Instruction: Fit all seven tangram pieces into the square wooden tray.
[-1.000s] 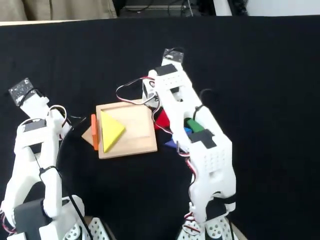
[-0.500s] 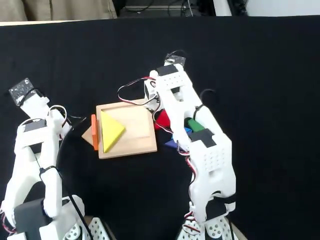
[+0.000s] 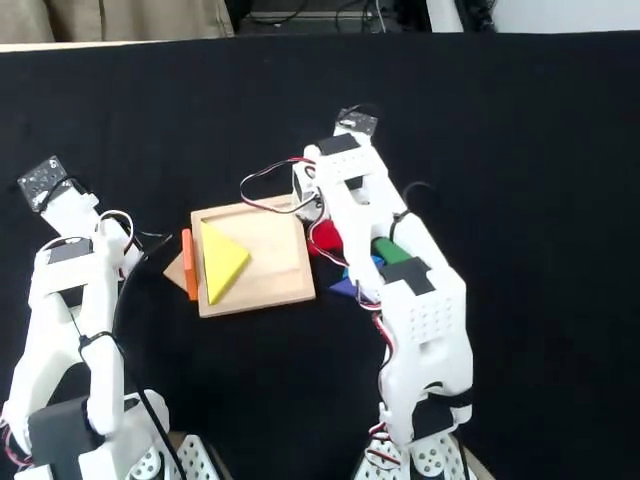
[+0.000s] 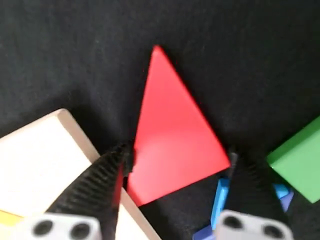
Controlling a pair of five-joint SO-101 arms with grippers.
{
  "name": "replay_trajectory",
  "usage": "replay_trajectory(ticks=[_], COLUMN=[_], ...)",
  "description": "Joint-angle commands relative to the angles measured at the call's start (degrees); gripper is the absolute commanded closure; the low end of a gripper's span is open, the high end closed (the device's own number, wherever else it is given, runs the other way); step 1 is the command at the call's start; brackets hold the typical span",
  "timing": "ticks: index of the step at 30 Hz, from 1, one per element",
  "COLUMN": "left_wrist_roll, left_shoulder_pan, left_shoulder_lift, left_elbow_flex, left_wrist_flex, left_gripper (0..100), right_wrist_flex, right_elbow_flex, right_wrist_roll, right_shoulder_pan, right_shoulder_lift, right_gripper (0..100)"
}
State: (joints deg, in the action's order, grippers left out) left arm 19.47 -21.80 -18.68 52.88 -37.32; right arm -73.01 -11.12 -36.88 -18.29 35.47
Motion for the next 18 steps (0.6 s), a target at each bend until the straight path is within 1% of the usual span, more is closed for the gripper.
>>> replay_trajectory(ticks=[1,4,6,9,14,18], left_wrist_roll=[0.0,0.0,0.0,0.0,0.0,0.0], left_shoulder_pan=[0.57,0.57,0.57,0.57,0.57,0.57], left_shoulder_lift=[-1.85,-1.85,-1.85,-1.85,-1.85,-1.85], left_elbow_flex=[-0.22,-0.22,-0.22,-0.22,-0.22,-0.22], left_wrist_flex=[0.88,0.88,0.88,0.88,0.88,0.88], left_gripper=[93,93,93,93,93,93], right_wrist_flex=[1.85,1.93,0.97,-2.29,-3.34,-3.34], right_elbow_flex=[-0.92,-1.71,-3.82,-8.04,-10.51,-10.86], right_wrist_roll=[-0.18,0.0,1.14,9.14,18.9,31.74], right_shoulder_pan=[0.7,2.2,4.48,7.91,11.16,10.9], right_shoulder_lift=[0.66,0.66,0.75,0.84,1.1,1.1], right_gripper=[85.6,83.6,83.3,83.5,83.6,83.6])
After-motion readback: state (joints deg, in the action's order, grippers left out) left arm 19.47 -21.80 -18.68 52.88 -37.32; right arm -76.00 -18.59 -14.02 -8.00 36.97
